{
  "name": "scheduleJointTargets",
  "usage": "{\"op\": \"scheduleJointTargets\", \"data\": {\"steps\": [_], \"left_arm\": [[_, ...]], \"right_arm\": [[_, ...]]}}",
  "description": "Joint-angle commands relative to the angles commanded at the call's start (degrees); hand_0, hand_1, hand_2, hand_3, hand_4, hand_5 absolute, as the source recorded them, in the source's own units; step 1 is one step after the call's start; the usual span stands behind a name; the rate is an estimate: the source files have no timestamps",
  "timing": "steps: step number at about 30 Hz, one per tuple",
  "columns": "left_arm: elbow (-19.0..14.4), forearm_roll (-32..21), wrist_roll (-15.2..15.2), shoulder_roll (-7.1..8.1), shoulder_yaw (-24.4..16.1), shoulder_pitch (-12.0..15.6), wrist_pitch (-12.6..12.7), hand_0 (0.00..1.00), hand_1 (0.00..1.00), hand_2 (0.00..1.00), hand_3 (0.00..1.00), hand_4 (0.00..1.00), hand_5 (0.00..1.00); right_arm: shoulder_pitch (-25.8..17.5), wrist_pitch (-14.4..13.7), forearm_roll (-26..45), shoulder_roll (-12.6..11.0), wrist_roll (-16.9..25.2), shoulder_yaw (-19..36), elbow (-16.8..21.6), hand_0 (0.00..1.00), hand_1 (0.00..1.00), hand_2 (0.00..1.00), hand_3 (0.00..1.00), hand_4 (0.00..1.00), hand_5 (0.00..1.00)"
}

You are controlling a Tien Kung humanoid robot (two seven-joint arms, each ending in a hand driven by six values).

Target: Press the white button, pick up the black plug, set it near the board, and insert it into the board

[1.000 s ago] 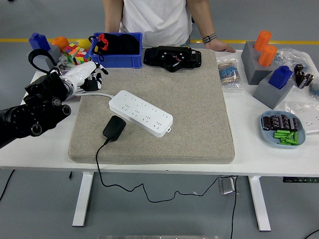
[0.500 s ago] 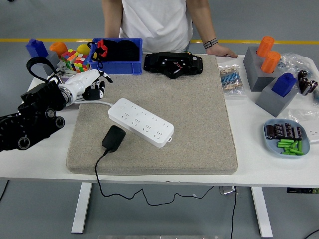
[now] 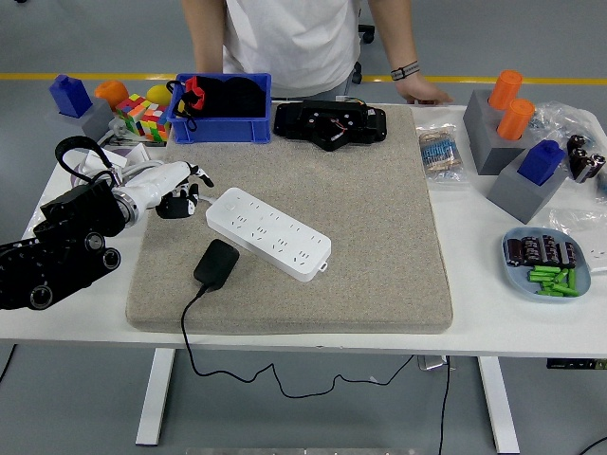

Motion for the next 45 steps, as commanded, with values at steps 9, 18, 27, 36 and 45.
{"op": "scheduleJointTargets", "data": {"steps": [9,18,27,36,45], "left_arm": [[-0.80,-0.07,0.32,-0.91,1.34,0.11,-0.23,0.043,0.007,0.164,0.721,0.002,0.002],[-0.65,-0.17,0.46,-1.69,3.24,-0.34,-0.23,0.043,0.007,0.164,0.720,0.002,0.002],[0.12,-0.51,0.60,-2.34,5.02,-1.06,-0.29,0.043,0.007,0.164,0.716,0.002,0.002],[1.23,-0.89,0.70,-3.09,7.30,-2.01,-0.31,0.043,0.007,0.164,0.718,0.002,0.002],[1.32,-1.28,0.75,-3.30,8.68,-2.27,-0.40,0.044,0.007,0.165,0.715,0.002,0.002]], "right_arm": [[-0.03,0.01,0.09,0.01,0.00,-0.25,0.00,0.674,0.681,0.642,0.629,0.697,0.491],[0.01,0.01,0.21,-0.10,0.00,-0.57,0.02,0.674,0.681,0.642,0.629,0.697,0.491],[0.07,0.02,0.25,-0.03,-0.01,-0.53,-0.01,0.674,0.680,0.643,0.629,0.697,0.491],[0.10,0.01,0.28,-0.10,-0.01,-0.68,0.00,0.674,0.681,0.641,0.629,0.697,0.491],[0.09,0.01,0.27,-0.07,-0.01,-0.71,-0.03,0.674,0.681,0.641,0.629,0.698,0.492]]}}
